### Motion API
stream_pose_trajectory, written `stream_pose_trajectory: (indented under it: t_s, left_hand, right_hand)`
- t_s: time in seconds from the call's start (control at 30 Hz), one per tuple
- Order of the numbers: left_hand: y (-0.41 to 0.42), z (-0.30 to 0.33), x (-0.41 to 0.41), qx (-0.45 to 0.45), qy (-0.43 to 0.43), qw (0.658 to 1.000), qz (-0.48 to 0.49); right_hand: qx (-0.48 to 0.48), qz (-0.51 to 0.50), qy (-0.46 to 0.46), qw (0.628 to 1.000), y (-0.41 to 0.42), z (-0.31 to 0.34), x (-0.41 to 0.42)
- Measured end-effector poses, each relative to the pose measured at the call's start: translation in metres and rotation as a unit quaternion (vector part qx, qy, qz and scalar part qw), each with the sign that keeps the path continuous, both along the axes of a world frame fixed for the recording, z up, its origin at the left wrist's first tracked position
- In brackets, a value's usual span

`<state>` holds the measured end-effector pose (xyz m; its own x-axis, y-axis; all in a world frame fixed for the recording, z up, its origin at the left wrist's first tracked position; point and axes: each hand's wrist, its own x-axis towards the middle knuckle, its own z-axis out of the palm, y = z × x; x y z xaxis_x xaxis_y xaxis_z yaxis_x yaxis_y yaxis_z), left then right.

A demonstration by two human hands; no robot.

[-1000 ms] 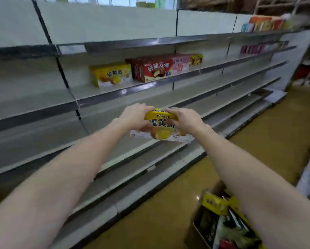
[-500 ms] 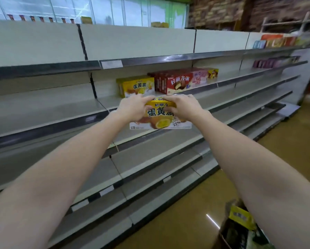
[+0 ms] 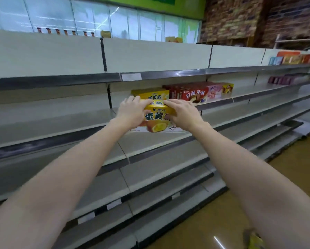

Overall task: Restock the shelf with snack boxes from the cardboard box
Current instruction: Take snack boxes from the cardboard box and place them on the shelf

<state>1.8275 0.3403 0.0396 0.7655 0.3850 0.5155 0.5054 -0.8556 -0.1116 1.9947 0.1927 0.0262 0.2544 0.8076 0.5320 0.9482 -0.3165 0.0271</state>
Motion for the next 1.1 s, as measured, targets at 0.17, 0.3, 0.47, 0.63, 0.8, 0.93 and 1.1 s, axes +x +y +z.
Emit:
stream_pose_trajectory:
  t_s: [0.17, 0.3, 0.47, 0.63, 0.8, 0.93, 1.1]
  left_hand:
    - [0.023, -0.01, 0.033, 0.014, -0.001, 1.0, 0.024]
    - [0.055, -0.011, 0.063, -0.007, 0.012, 0.999, 0.05]
    - [0.098, -0.009, 0.113, -0.064, 0.031, 0.993, 0.097]
    - [0.126, -0.012, 0.162, -0.072, 0.018, 0.992, 0.1]
    - [0.148, -0.029, 0.21, -0.077, 0.017, 0.99, 0.116]
    - [0.168, -0.042, 0.24, -0.093, 0.042, 0.986, 0.134]
    - [0.191, -0.055, 0.255, -0.07, 0.059, 0.983, 0.16]
  right_hand:
    - [0.022, 0.008, -0.011, 1.0, 0.034, -0.003, 0.034]
    - [0.014, 0.003, -0.004, 1.0, 0.074, -0.006, 0.067]
    - [0.014, 0.018, -0.013, 1.0, 0.128, -0.005, 0.12]
    - [-0.001, 0.036, -0.015, 0.999, 0.169, -0.006, 0.178]
    - [-0.015, 0.054, -0.022, 0.998, 0.198, -0.018, 0.23]
    - [-0.043, 0.065, -0.006, 0.997, 0.226, -0.034, 0.258]
    - [-0.023, 0.087, -0.025, 0.996, 0.248, -0.058, 0.277]
